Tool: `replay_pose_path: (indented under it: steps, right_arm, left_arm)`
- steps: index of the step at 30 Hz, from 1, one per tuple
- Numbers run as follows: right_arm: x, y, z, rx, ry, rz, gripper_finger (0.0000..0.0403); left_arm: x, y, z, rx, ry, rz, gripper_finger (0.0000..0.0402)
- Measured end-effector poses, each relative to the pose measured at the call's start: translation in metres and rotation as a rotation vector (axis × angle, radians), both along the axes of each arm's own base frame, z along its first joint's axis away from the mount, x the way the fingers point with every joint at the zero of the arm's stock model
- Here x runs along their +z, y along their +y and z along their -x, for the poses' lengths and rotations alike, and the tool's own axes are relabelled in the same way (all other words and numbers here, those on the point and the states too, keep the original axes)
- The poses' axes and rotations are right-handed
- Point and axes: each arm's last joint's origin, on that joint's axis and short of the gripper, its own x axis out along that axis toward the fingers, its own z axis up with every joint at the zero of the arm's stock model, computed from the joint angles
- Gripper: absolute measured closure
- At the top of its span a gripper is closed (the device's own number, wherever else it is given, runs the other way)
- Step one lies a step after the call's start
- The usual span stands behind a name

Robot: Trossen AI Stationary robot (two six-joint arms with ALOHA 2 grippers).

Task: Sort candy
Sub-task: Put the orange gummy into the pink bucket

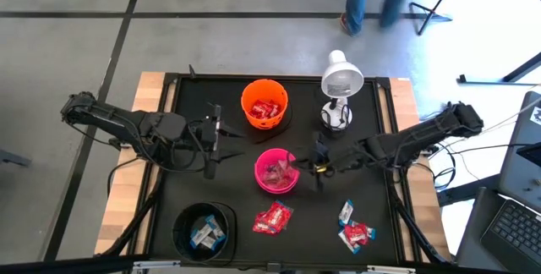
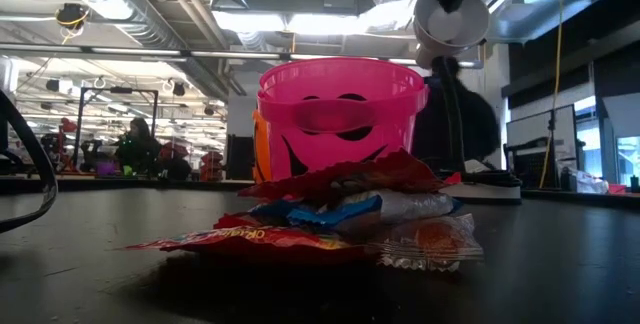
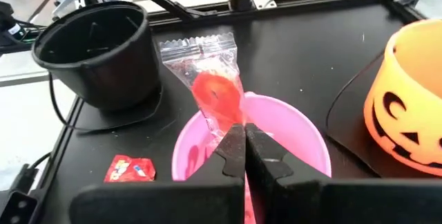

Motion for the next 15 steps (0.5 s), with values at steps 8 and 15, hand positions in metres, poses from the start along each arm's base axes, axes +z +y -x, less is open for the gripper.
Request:
replay_pose_path:
  steps: [8, 15]
  right_arm:
    - [-0.02, -0.006, 0.002, -0.007, 0.023, -0.005, 0.0403]
    - [-0.02, -0.008, 0.001, -0.029, 0.015, 0.007, 0.0403]
  left_arm:
    - [0.0, 0.0, 0.0, 0.001, 0.0, 0.0, 0.0215]
    - [0.0, 0.0, 0.0, 0.001, 0.0, 0.0, 0.0215]
